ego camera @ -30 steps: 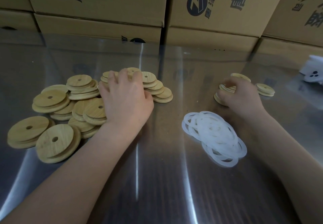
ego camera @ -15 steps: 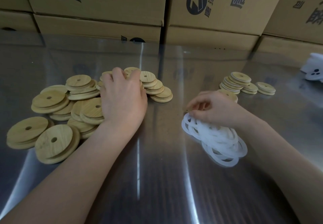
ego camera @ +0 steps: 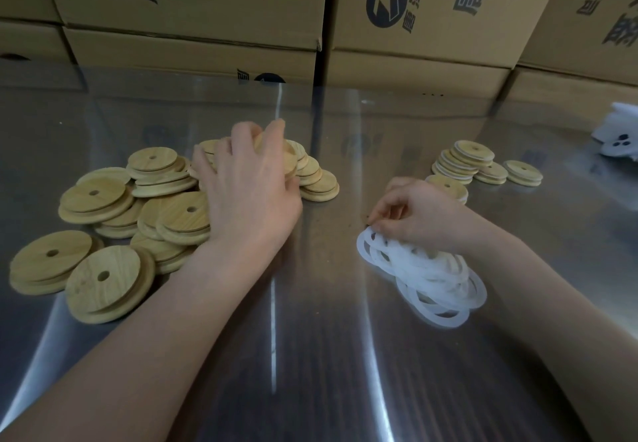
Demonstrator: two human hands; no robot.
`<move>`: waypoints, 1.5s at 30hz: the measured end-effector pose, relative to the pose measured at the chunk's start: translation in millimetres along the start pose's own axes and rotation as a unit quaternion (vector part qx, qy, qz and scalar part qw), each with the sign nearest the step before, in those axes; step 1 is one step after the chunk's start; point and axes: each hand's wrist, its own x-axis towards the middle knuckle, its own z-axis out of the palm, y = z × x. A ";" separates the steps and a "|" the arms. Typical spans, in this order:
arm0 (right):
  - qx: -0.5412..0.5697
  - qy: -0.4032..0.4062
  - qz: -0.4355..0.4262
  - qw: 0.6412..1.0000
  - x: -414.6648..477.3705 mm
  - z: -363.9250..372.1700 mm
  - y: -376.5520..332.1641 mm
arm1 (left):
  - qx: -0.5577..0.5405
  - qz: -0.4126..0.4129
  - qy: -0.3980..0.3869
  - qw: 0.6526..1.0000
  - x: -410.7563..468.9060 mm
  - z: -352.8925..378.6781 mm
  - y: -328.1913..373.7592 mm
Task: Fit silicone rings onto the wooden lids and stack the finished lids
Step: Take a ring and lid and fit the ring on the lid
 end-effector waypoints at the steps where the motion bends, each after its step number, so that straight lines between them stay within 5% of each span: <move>1: -0.003 0.001 -0.003 1.000 0.4 0.3 0.1 | -0.017 0.019 0.016 1.000 -0.8 0.0 1.1; 7: -0.023 -0.005 -0.020 1.000 3.4 1.9 2.7 | -0.161 0.077 0.032 0.983 -7.9 3.1 10.3; 19: 0.038 0.094 -0.076 0.992 -0.2 0.0 -1.4 | -0.365 -0.044 -0.124 0.922 -15.0 9.8 24.6; 26: 0.084 0.173 -0.106 0.976 -2.3 -1.7 -6.1 | -0.521 -0.221 -0.262 0.782 -17.5 7.3 27.5; 34: 0.157 0.243 -0.084 0.953 -3.7 -3.4 -8.5 | -0.656 -0.288 -0.297 0.631 -14.0 9.2 26.4; 45: 0.308 0.326 -0.077 0.891 -10.6 -9.9 -18.7 | -0.693 -0.299 -0.284 0.592 -13.3 10.9 22.5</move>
